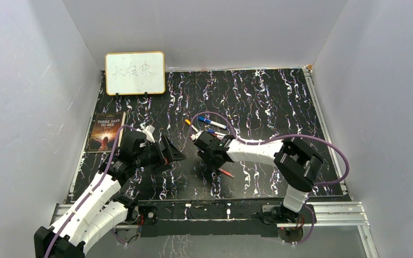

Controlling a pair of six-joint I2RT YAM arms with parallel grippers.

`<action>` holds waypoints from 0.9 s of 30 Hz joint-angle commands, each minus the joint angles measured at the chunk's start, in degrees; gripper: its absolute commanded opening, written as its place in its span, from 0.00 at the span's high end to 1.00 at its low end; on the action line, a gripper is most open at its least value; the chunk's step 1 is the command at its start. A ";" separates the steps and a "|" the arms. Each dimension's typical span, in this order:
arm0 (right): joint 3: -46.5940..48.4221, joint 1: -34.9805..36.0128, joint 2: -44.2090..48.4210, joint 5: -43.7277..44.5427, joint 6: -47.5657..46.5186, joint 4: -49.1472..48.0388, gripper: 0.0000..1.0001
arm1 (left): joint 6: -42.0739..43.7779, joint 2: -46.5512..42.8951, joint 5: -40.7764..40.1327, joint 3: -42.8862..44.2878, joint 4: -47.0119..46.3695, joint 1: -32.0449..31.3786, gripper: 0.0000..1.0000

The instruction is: Open the pen caps

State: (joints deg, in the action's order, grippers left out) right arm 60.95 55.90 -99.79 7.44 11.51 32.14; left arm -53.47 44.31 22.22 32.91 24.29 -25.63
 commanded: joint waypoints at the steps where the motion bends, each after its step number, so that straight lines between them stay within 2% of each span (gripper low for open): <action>1: -3.65 0.70 -0.85 -2.08 4.21 0.54 0.71 | 0.63 -1.62 -0.85 1.80 2.73 -0.12 0.02; 9: -5.63 0.70 -0.74 -1.01 7.59 1.79 0.66 | 0.65 -0.43 -0.69 1.50 2.17 -0.12 0.02; 15: -4.55 0.70 -2.26 1.52 8.38 5.04 0.68 | 0.54 -0.17 0.02 1.58 1.20 -0.12 0.02; 22: -6.31 0.95 -1.67 -1.43 8.96 3.48 0.94 | -1.10 -0.70 -1.28 0.91 2.59 -0.12 0.02; 27: -6.23 1.09 3.69 -6.48 9.00 1.09 0.98 | -2.22 -1.96 -0.67 0.03 1.73 -0.12 0.02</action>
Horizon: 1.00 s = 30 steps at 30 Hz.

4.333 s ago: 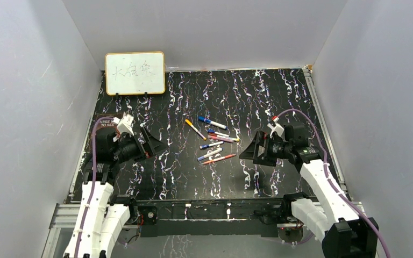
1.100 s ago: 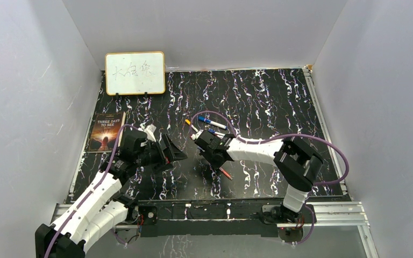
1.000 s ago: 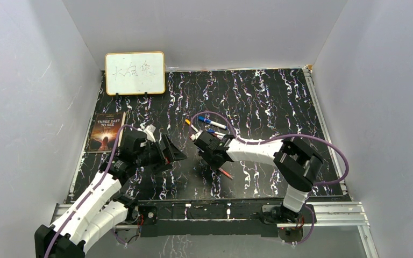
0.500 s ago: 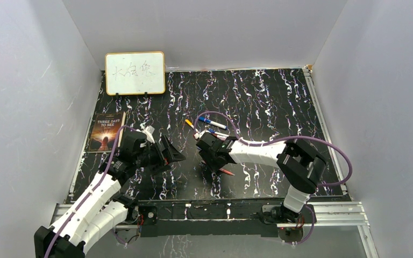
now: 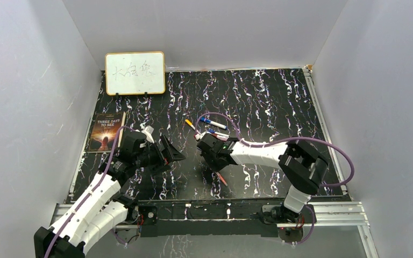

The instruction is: Open the pen caps

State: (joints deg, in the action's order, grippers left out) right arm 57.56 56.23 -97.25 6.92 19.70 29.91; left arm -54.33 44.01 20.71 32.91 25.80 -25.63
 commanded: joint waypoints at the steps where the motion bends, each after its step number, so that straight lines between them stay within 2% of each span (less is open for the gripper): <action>1: -2.53 0.73 2.47 -6.62 0.90 3.23 0.98 | -1.45 -1.83 1.79 -0.19 -0.77 -0.12 0.02; 5: -0.92 0.64 7.63 -9.16 1.32 2.64 0.99 | -2.78 -2.17 5.15 -1.46 -4.82 -0.12 0.02; 11: -0.68 -0.71 14.57 -14.27 3.13 0.73 1.00 | -4.89 -5.86 5.07 -2.73 -8.71 -0.12 0.02; 15: -4.19 -6.92 21.07 -23.41 5.09 -5.27 1.00 | -4.51 -5.53 5.84 -0.64 -7.56 -0.13 0.02; 18: -7.22 -14.84 25.74 -33.40 7.62 -11.48 1.00 | -2.99 -2.52 8.24 2.22 -6.98 -0.12 0.02; 21: -7.02 -19.90 27.81 -40.60 9.33 -12.74 1.00 | -3.99 -1.99 9.00 4.07 -8.43 -0.15 0.02; 26: -5.10 -22.43 28.02 -47.76 12.25 -13.39 1.00 | -5.85 1.23 10.15 8.51 -8.61 -0.12 0.02; 30: -5.99 -22.57 28.56 -52.68 18.53 -17.30 1.00 | -6.90 4.62 11.93 11.74 -9.37 -0.13 0.02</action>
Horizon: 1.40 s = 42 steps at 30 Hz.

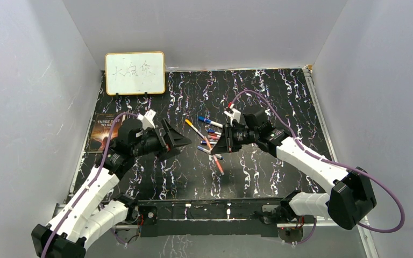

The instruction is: Open the pen caps

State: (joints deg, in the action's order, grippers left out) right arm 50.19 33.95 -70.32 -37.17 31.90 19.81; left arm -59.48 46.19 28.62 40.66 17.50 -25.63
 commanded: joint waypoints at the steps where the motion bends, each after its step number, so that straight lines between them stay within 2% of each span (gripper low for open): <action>1: 1.01 -0.35 1.92 -9.10 7.77 -8.15 1.00 | -1.62 3.52 4.67 5.16 -0.78 -0.12 0.02; 5: 1.50 -0.66 3.17 -10.27 10.65 -7.70 1.00 | 1.51 6.99 4.19 11.49 3.23 -0.21 0.02; 9: 1.28 -0.79 3.58 -11.31 13.69 -9.72 1.00 | -1.68 5.27 4.13 8.87 -6.15 -0.26 0.02; 13: 1.27 -1.10 3.13 -11.03 15.31 -10.88 1.00 | -5.63 7.84 5.20 6.04 -16.48 -0.60 0.02; 17: 1.00 -3.28 3.16 -13.16 19.65 -15.38 1.00 | -6.41 10.23 3.39 5.78 -22.45 -2.37 0.02; 21: 0.57 -5.93 2.72 -15.09 21.84 -19.68 1.00 | -4.60 12.18 1.92 6.48 -23.80 -3.48 0.02; 25: -3.14 -6.31 2.55 -16.53 28.05 -31.59 1.00 | -4.97 12.10 0.95 5.56 -24.79 -4.29 0.02; 29: -5.19 -6.28 2.61 -15.80 29.29 -35.43 1.00 | -6.08 10.06 -2.32 3.33 -25.52 -4.66 0.02; 34: -10.29 -6.31 2.51 -15.81 34.87 -45.05 1.00 | -8.70 9.94 -4.67 0.72 -29.88 -5.61 0.02; 42: -13.48 -6.34 1.68 -15.38 35.02 -48.03 1.00 | -12.77 13.58 -7.02 -3.77 -40.53 -7.37 0.02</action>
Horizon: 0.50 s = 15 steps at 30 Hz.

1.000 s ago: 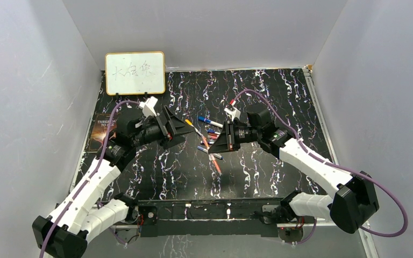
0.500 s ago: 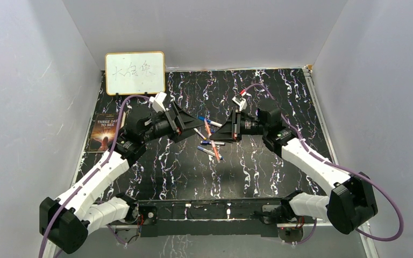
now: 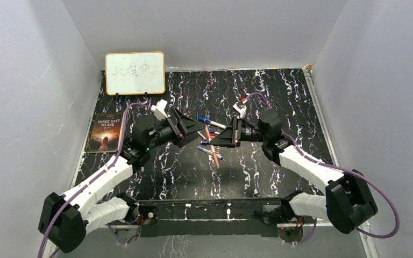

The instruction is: Open the pen caps

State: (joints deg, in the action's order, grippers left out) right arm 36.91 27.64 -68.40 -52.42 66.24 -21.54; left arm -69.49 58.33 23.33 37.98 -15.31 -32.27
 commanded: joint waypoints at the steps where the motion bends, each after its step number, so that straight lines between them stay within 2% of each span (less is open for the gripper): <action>1: -0.39 0.04 -0.33 0.06 0.51 -6.77 1.00 | -2.97 2.11 -1.98 -0.68 -8.24 -0.82 0.02; 10: -2.34 0.06 -1.73 0.25 2.14 -10.46 1.00 | -3.87 7.73 -3.43 -0.19 -12.79 -3.34 0.02; 15: -3.61 0.16 -1.57 0.39 1.97 -10.36 1.00 | -2.86 8.66 -6.02 0.03 -13.54 -6.07 0.09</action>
State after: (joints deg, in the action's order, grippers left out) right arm 33.80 27.64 -70.50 -52.23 67.92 -27.59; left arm -73.10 67.24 19.64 37.06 -25.47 -36.14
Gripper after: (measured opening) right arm 0.079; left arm 0.943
